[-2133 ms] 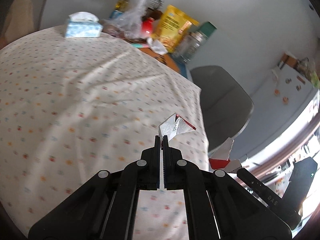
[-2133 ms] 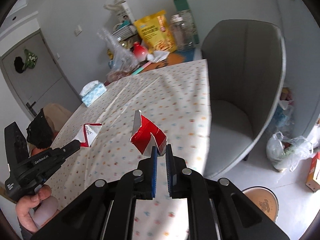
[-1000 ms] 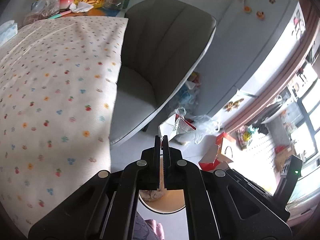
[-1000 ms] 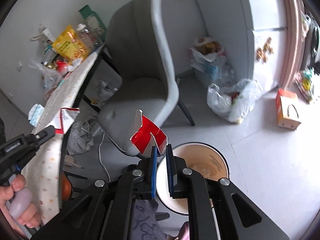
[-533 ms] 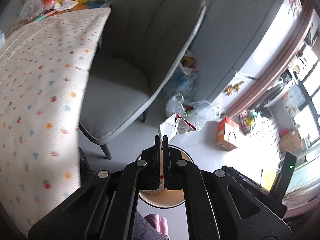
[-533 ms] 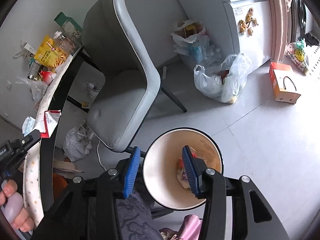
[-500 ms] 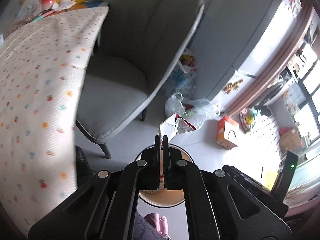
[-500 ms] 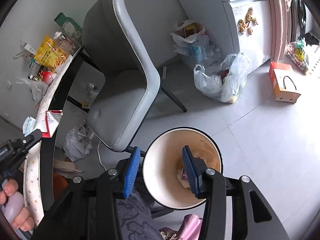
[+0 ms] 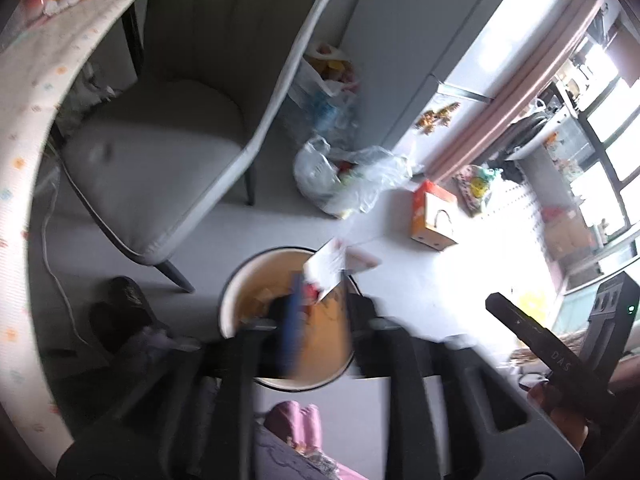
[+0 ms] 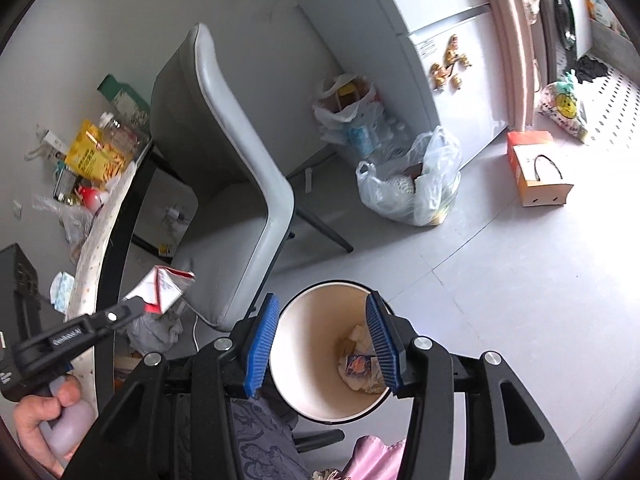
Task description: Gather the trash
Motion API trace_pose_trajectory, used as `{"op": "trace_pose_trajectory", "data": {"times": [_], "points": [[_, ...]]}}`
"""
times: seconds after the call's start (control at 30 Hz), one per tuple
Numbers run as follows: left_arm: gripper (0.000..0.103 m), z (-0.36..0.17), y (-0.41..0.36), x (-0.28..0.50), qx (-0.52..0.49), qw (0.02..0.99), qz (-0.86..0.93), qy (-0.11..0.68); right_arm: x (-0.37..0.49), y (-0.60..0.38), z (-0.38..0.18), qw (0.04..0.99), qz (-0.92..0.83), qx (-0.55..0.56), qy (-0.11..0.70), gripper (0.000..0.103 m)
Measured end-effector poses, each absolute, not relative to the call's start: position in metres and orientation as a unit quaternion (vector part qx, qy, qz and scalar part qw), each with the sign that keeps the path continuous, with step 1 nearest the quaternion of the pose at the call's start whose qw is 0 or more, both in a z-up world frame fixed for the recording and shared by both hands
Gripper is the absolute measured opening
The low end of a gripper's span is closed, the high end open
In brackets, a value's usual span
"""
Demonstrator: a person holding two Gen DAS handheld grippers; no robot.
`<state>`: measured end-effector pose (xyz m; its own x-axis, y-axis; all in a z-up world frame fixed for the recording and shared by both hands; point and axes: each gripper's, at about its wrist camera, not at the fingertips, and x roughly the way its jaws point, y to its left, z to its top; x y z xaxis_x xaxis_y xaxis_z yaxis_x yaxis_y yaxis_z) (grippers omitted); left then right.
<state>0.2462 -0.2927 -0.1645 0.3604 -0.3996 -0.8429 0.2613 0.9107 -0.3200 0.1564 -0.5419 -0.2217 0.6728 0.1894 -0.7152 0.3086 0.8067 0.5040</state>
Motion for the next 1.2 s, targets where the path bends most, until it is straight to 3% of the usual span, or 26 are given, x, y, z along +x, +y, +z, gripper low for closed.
{"op": "trace_pose_trajectory", "data": {"times": [0.03, 0.2, 0.33, 0.57, 0.77, 1.2], "points": [[0.064, -0.165, -0.292, 0.245, -0.071, 0.821, -0.205, 0.528, 0.155, -0.544, -0.221, 0.861, -0.036, 0.311, 0.402, 0.046], [0.066, -0.159, -0.292, 0.240, -0.065, 0.831, -0.198, 0.516, 0.150, -0.549, -0.219, 0.862, -0.037, 0.311, 0.399, 0.047], [0.083, -0.149, -0.290, 0.238, -0.060, 0.841, -0.186, 0.505, 0.150, -0.547, -0.217, 0.862, -0.033, 0.311, 0.398, 0.048], [0.096, -0.121, -0.275, 0.229, -0.058, 0.866, -0.161, 0.470, 0.145, -0.541, -0.191, 0.875, -0.028, 0.304, 0.376, 0.079], [0.097, -0.089, -0.241, 0.220, -0.080, 0.884, -0.145, 0.437, 0.146, -0.518, -0.160, 0.897, -0.060, 0.247, 0.363, 0.095], [0.097, -0.035, -0.154, 0.191, -0.103, 0.917, -0.110, 0.370, 0.157, -0.449, -0.101, 0.915, -0.045, 0.198, 0.348, 0.095]]}}
